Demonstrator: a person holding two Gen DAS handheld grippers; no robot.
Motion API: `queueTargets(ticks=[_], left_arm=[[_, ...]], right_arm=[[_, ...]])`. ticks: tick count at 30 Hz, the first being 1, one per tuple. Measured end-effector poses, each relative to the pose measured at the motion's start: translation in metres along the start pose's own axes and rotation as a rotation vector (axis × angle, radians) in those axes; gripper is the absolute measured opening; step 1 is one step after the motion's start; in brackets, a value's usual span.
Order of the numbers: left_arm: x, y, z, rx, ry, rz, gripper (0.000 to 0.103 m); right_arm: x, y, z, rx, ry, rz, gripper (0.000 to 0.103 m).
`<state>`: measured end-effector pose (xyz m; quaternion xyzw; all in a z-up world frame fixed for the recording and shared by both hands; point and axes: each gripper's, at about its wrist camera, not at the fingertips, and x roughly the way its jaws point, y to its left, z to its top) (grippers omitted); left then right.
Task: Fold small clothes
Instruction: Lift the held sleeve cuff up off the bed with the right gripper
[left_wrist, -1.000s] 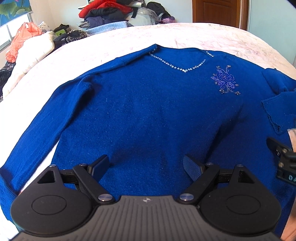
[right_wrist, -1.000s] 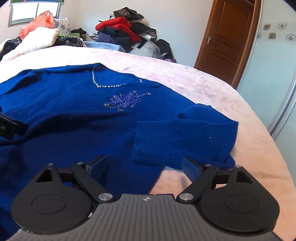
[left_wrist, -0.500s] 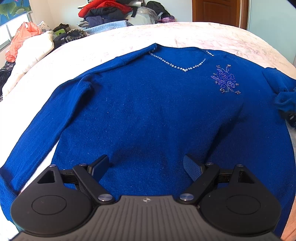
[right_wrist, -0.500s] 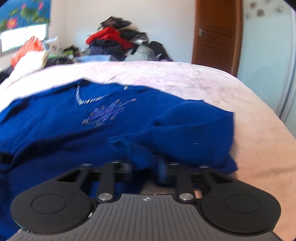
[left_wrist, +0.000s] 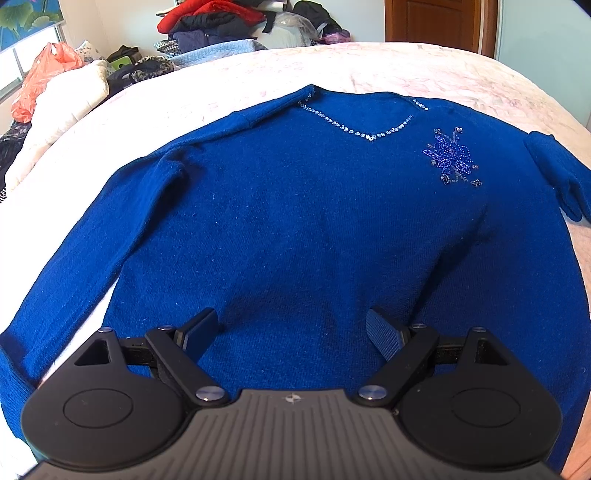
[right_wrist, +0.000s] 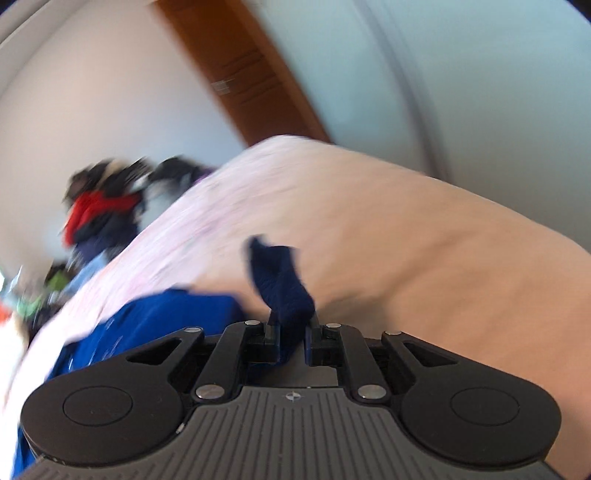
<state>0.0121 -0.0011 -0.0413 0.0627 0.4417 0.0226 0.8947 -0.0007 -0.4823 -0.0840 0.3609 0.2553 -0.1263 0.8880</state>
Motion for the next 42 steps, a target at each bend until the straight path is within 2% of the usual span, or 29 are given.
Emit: queueTargets(ticks=[2,3,5,7,9,11,12,13,14,15,16,18,25,29,32,35,39,40,42], left_arm=[[0.000,0.000,0.000,-0.001,0.002,-0.001,0.088],[0.000,0.000,0.001,-0.002,0.003,-0.001,0.088],[0.000,0.000,0.001,-0.002,0.003,-0.001,0.088],[0.001,0.000,0.001,-0.002,0.002,0.002,0.088],[0.001,-0.001,0.001,0.003,-0.001,0.005,0.088],[0.000,-0.001,0.000,0.008,-0.003,0.005,0.088],[0.000,-0.001,0.000,0.007,-0.002,0.004,0.088],[0.000,0.000,0.001,0.004,0.000,0.001,0.088],[0.000,0.001,0.001,0.002,0.002,-0.001,0.088],[-0.001,0.002,0.002,-0.001,0.002,-0.003,0.088],[-0.001,0.004,0.002,-0.006,-0.001,-0.002,0.088],[-0.002,0.008,0.004,-0.020,-0.009,0.005,0.088],[0.001,0.026,0.013,-0.047,-0.017,0.019,0.088],[0.006,0.042,0.028,-0.025,-0.045,0.017,0.088],[0.014,0.060,0.053,0.008,-0.075,-0.035,0.088],[0.030,0.079,0.084,0.020,-0.120,-0.110,0.088],[0.073,0.081,0.121,0.078,-0.094,-0.186,0.088],[0.085,0.078,0.128,0.107,-0.083,-0.193,0.088],[0.109,0.068,0.140,0.147,-0.082,-0.140,0.088]], right_arm=[[0.009,-0.016,0.001,0.102,0.001,-0.001,0.014],[0.013,-0.020,0.000,0.137,0.000,0.008,0.020],[0.016,-0.021,-0.004,0.179,-0.007,0.021,0.022],[0.020,-0.017,-0.008,0.199,-0.014,0.051,0.037],[0.024,-0.009,-0.010,0.186,-0.031,0.063,0.044],[0.030,-0.002,-0.008,0.150,-0.037,0.060,0.045],[0.034,0.001,-0.009,0.144,-0.047,0.064,0.044],[0.036,-0.002,-0.004,0.151,-0.051,0.063,0.025],[0.040,-0.002,-0.002,0.165,-0.046,0.058,0.015],[0.041,-0.006,0.000,0.185,-0.042,0.066,0.010],[0.037,-0.013,0.004,0.203,-0.049,0.087,0.010],[0.028,-0.013,0.016,0.173,-0.082,0.070,0.010],[-0.025,-0.018,0.088,0.003,-0.316,-0.092,0.010],[-0.030,-0.019,0.111,-0.042,-0.356,-0.142,0.010],[-0.027,-0.012,0.113,-0.038,-0.371,-0.120,0.010],[-0.033,0.000,0.098,-0.041,-0.361,-0.035,0.010],[-0.029,0.033,0.084,-0.113,-0.329,0.034,0.010],[-0.027,0.037,0.084,-0.126,-0.322,0.038,0.010],[-0.027,0.040,0.088,-0.138,-0.316,0.030,0.010]])
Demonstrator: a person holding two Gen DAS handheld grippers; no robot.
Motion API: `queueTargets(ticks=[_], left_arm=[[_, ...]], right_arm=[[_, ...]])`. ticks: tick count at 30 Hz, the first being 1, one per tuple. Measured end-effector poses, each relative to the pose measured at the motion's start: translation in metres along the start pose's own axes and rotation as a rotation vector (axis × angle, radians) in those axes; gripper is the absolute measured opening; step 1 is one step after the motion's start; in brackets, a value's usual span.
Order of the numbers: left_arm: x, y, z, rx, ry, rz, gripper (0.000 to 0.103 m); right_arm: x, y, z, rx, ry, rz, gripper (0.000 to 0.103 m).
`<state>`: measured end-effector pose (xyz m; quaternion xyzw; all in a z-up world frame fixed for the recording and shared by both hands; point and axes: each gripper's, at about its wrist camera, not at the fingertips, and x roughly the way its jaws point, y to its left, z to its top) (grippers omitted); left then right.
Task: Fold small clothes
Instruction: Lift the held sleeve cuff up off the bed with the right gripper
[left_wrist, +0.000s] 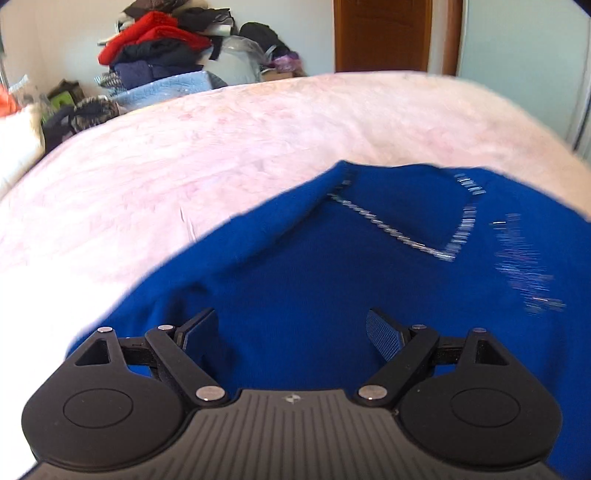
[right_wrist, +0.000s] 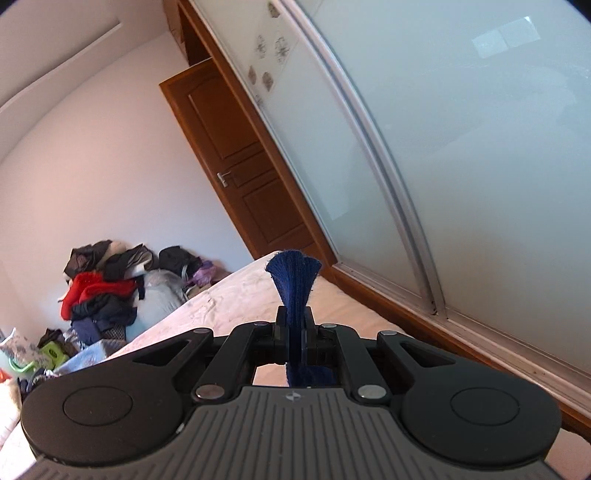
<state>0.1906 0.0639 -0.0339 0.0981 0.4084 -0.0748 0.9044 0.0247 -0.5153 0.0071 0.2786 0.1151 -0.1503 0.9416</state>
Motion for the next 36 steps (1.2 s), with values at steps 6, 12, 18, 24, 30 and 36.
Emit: queueTargets(ticks=[6,12,18,24,30,36], left_arm=[[0.061,-0.003,0.040,0.083,-0.097,0.187,0.089],[0.108,0.028,0.089,-0.010,-0.077,0.362,0.089],[0.090,0.053,0.095,-0.128,-0.093,0.437,0.088],[0.013,0.042,0.059,-0.107,-0.111,0.324,0.088],[-0.035,-0.001,0.000,-0.094,-0.087,0.193,0.096],[-0.049,-0.038,-0.031,-0.065,-0.083,0.253,0.096]], right_arm=[[-0.016,-0.019,0.010,0.018,0.003,-0.071,0.010],[-0.031,-0.037,0.008,0.032,0.005,-0.126,0.011],[-0.035,-0.040,0.004,0.041,-0.010,-0.137,0.011],[-0.031,-0.034,-0.003,0.054,-0.033,-0.127,0.011],[-0.022,0.019,-0.011,-0.047,-0.051,-0.052,0.011],[-0.004,0.091,-0.031,-0.166,-0.018,0.080,0.011]])
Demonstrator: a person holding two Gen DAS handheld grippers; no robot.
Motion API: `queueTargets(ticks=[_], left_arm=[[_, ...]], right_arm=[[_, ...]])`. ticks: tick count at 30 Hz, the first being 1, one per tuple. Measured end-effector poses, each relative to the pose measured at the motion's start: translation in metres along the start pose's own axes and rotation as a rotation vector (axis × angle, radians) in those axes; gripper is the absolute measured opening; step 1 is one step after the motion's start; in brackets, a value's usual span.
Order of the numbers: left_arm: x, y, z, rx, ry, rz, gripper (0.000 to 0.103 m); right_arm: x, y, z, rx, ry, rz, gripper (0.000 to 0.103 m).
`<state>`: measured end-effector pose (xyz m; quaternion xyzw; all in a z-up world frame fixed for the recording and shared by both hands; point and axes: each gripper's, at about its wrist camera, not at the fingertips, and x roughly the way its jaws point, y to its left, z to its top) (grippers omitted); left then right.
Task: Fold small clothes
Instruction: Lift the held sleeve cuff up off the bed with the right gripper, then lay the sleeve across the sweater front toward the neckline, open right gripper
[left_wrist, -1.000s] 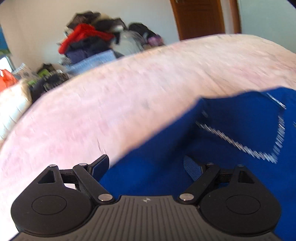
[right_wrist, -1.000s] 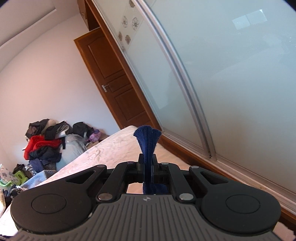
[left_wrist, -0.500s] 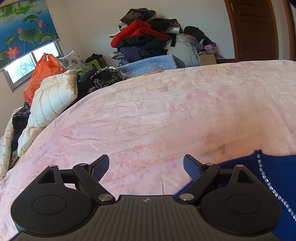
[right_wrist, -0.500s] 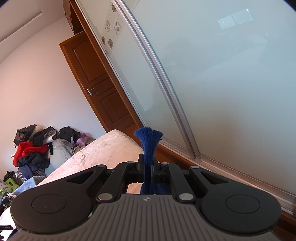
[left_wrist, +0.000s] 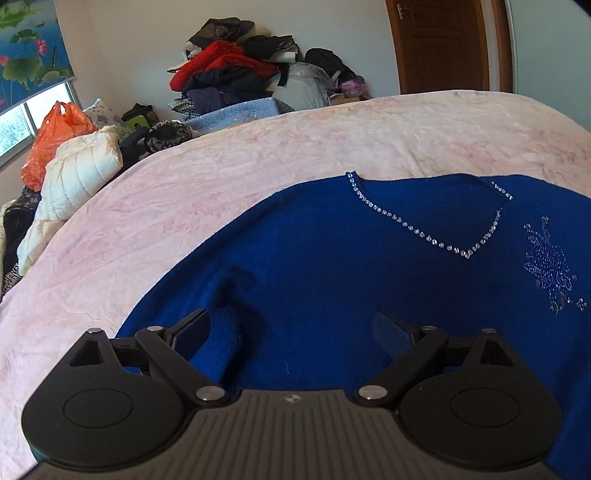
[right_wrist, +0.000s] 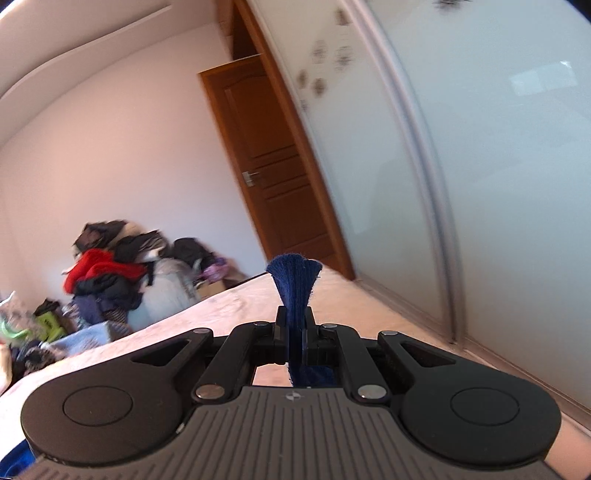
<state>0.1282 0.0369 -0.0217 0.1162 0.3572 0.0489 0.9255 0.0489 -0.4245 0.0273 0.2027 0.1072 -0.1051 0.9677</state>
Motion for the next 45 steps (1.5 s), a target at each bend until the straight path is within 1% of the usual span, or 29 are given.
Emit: queueTargets(ticks=[2,7,11,16,23,26,31,36,40,45], left_arm=[[-0.005,-0.005,-0.005,-0.006,0.002,0.013,0.096],[-0.009,-0.005,-0.014,-0.028,0.036,0.008,0.096],[-0.010,-0.001,-0.019,-0.032,0.047,0.022,0.096],[-0.008,0.004,-0.024,-0.040,0.066,0.024,0.096],[-0.012,0.012,-0.029,-0.042,0.099,0.025,0.096],[-0.022,0.018,-0.032,-0.049,0.082,0.022,0.096],[-0.035,0.029,-0.034,-0.059,0.056,0.044,0.096],[-0.043,0.044,-0.037,-0.087,0.057,0.038,0.096],[-0.046,0.055,-0.042,-0.108,0.056,0.061,0.096],[-0.042,0.068,-0.050,-0.135,0.087,0.095,0.096]], right_arm=[[0.010,0.020,-0.004,-0.015,0.024,0.045,0.011],[0.036,0.069,-0.016,-0.052,0.089,0.144,0.011],[0.049,0.110,-0.031,-0.118,0.128,0.194,0.011],[0.060,0.148,-0.047,-0.167,0.182,0.250,0.011],[0.070,0.204,-0.069,-0.228,0.252,0.323,0.011],[0.072,0.231,-0.079,-0.277,0.272,0.354,0.011],[0.077,0.276,-0.095,-0.366,0.302,0.412,0.011],[0.077,0.322,-0.115,-0.455,0.319,0.471,0.011],[0.081,0.351,-0.129,-0.473,0.353,0.519,0.011],[0.078,0.381,-0.143,-0.502,0.375,0.563,0.011]])
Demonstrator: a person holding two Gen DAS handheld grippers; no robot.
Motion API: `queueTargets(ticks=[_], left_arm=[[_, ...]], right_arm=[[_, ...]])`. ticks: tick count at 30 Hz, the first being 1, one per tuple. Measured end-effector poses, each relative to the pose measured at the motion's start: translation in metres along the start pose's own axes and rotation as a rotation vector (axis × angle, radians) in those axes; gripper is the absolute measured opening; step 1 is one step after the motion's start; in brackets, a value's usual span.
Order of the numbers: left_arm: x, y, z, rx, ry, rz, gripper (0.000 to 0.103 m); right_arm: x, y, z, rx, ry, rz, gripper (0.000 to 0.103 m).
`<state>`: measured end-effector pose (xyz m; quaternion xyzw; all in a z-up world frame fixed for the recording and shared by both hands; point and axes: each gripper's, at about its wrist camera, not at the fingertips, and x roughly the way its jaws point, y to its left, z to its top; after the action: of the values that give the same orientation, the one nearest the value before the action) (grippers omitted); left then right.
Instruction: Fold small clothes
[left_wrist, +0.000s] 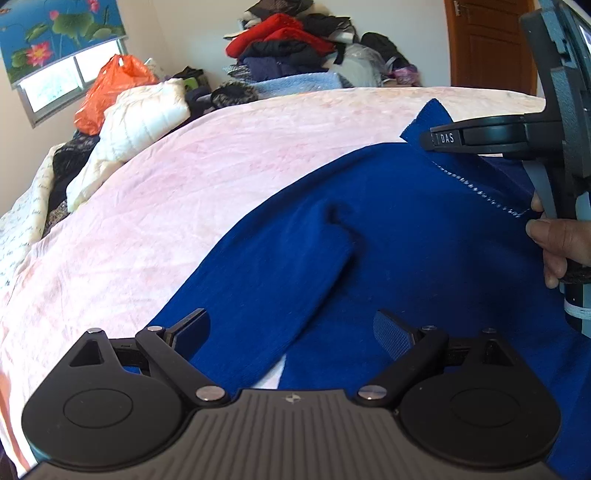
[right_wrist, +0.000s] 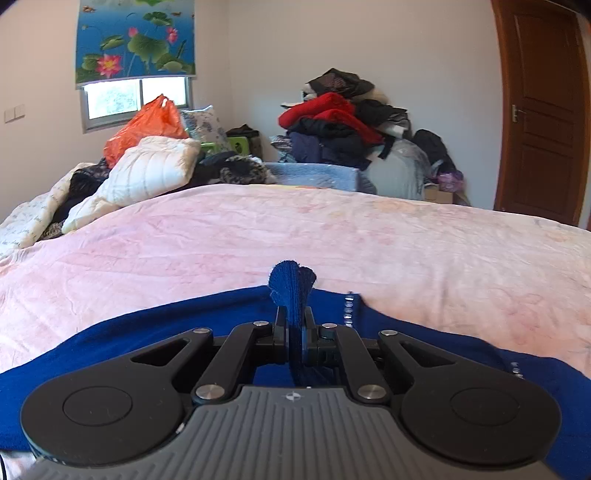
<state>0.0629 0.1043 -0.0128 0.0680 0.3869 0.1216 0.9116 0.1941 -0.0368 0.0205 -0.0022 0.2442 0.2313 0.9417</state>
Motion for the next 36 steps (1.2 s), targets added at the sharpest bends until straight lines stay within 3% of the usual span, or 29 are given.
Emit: queueTargets(ticks=[5,8,10,16,19,22,26,28,32,34,36], left_arm=[[0.000,0.008,-0.004,-0.016,0.014,0.016,0.096],[-0.001,0.011,-0.005,-0.020,0.015,0.008,0.096],[-0.002,0.012,-0.006,-0.027,0.020,0.000,0.096],[-0.006,0.017,-0.005,-0.072,0.016,0.033,0.096],[-0.007,0.012,-0.003,-0.090,0.014,0.015,0.096],[-0.010,0.005,-0.006,-0.052,0.000,0.039,0.096],[-0.010,0.007,-0.009,-0.035,-0.006,0.067,0.096],[-0.008,0.011,-0.010,-0.062,0.011,0.059,0.096],[-0.006,0.019,-0.011,-0.100,0.035,0.046,0.096],[-0.006,0.020,-0.012,-0.103,0.033,0.052,0.096],[-0.005,0.020,-0.013,-0.107,0.040,0.051,0.096]], right_arm=[[0.010,0.016,-0.003,-0.007,0.032,0.038,0.011],[0.024,0.021,-0.008,-0.004,0.123,0.109,0.016],[0.031,0.022,-0.013,0.016,0.180,0.164,0.039],[0.000,-0.004,-0.012,0.235,0.115,0.280,0.044],[0.008,-0.015,-0.019,0.348,0.179,0.309,0.044],[0.019,-0.008,-0.030,0.316,0.260,0.274,0.043],[0.001,-0.003,-0.027,0.324,0.206,0.282,0.049],[-0.004,0.000,-0.026,0.299,0.196,0.281,0.060],[-0.003,0.006,-0.031,0.242,0.244,0.226,0.061],[-0.012,0.011,-0.032,0.202,0.227,0.207,0.061],[-0.024,0.021,-0.032,0.120,0.201,0.177,0.068]])
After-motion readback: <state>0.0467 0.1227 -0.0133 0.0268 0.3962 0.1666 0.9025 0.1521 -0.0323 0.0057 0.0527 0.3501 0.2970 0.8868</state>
